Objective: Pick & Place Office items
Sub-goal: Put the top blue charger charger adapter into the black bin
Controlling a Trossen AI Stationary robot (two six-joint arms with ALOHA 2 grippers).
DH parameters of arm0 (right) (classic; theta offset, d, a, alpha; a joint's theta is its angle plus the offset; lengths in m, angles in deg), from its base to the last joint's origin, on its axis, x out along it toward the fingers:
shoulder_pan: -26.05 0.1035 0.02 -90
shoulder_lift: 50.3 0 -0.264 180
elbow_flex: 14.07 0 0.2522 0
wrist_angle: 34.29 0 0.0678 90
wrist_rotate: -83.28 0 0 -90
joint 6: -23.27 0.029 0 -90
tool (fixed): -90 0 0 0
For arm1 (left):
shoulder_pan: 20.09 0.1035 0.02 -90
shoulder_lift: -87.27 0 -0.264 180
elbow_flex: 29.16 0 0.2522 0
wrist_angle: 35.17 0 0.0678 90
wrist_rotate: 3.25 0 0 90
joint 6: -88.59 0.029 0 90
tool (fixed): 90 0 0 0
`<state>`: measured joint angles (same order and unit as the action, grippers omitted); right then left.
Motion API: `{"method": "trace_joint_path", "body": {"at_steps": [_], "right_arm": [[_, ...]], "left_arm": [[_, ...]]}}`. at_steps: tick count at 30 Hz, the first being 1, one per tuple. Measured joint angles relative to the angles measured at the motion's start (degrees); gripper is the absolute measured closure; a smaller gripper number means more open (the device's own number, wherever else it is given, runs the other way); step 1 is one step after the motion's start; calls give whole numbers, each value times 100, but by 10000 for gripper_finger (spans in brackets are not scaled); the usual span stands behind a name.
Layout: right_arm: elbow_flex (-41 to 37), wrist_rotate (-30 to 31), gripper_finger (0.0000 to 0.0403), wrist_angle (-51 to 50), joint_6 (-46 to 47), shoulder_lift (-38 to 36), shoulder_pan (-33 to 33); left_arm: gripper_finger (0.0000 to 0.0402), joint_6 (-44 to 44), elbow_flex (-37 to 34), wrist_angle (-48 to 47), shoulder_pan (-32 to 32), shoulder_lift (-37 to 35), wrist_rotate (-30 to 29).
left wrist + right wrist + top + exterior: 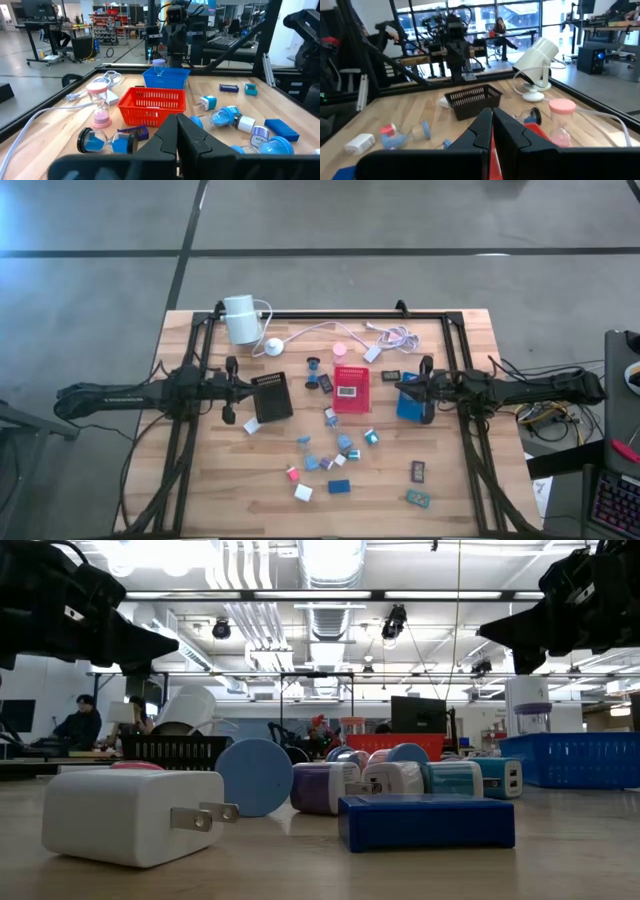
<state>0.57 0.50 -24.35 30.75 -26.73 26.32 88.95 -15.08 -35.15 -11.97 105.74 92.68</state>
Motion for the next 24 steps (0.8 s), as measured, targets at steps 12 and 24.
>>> {"method": "trace_joint_path", "body": {"at_steps": [12, 24], "right_arm": [[2345, 107, 390, -2270, -162, 1833, 516], [5267, -584, 376, -5314, -338, 4357, 1169]], "left_arm": [[395, -9, 0, -7, 0, 1, 0], [394, -19, 0, -233, 0, 5, 0]]}}
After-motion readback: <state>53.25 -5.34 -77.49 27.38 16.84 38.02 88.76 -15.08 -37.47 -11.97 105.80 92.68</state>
